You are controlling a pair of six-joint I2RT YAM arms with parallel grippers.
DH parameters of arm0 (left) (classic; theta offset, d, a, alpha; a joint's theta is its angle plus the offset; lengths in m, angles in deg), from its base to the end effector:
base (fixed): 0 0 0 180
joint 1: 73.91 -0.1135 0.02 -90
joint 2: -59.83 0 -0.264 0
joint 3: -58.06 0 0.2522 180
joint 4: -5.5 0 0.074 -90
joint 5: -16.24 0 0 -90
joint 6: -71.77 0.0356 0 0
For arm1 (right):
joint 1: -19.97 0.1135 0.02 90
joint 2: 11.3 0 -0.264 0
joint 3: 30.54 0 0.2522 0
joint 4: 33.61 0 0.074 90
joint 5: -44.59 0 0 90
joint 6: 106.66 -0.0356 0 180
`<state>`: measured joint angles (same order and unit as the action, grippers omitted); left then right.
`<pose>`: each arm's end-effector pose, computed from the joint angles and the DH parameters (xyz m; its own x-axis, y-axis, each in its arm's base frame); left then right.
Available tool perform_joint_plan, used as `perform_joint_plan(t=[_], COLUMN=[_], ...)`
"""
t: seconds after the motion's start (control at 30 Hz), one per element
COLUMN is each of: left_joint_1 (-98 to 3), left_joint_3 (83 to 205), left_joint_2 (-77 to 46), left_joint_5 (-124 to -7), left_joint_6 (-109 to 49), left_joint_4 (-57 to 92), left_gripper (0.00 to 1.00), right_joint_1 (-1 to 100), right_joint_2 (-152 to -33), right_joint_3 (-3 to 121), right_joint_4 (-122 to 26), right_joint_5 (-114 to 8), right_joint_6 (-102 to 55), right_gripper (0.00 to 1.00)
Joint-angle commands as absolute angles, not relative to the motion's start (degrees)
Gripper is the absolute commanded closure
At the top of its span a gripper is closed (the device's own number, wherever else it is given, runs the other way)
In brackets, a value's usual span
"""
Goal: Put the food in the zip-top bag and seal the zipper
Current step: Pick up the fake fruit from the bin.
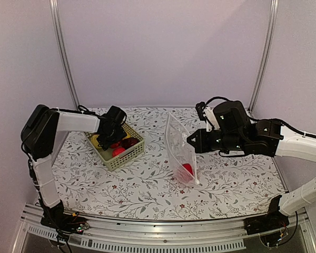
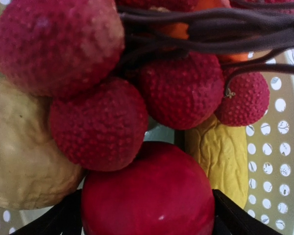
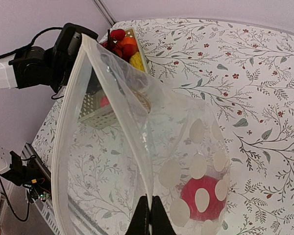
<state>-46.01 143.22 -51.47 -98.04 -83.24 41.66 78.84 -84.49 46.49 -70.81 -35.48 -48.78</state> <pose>0.3531 -0.1704 0.1541 -0.5641 -0.6362 -0.5264 -0.6004 0.7536 -0.2675 0.1533 0.2420 0.3231 -0.6495 -0.0624 -0.7578 -0.4999 0.7860 0.3638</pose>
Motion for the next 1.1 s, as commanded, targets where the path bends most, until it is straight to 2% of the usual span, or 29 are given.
perform_joint_plan(t=[0.0,0.13,0.37,0.83,1.07], left_joint_1=[-47.43,-47.54,-47.38,-46.72,-45.87], left_joint_3=[144.43,144.24,143.62,135.60,131.98], left_joint_2=[-53.48,-53.51,-50.68,-35.05,-26.61], left_joint_5=[-97.46,-97.48,-98.46,-98.32,-94.16], left_joint_6=[-83.18,-82.87,-82.25,-76.05,-70.86], left_joint_4=[41.87,41.50,41.50,39.49,38.23], left_gripper=[0.13,0.20,0.25,0.29,0.31], right_joint_1=[79.16,79.17,79.20,79.20,79.20], right_joint_2=[-85.05,-85.04,-85.11,-84.74,-84.00], right_joint_3=[47.65,47.60,47.74,48.06,49.03], right_joint_4=[-70.39,-70.64,-70.80,-72.42,-74.27], right_joint_5=[-35.04,-34.96,-34.97,-33.14,-30.49], right_joint_6=[-48.39,-48.22,-48.47,-49.17,-49.00], right_gripper=[1.00,1.00,1.00,1.00,1.00])
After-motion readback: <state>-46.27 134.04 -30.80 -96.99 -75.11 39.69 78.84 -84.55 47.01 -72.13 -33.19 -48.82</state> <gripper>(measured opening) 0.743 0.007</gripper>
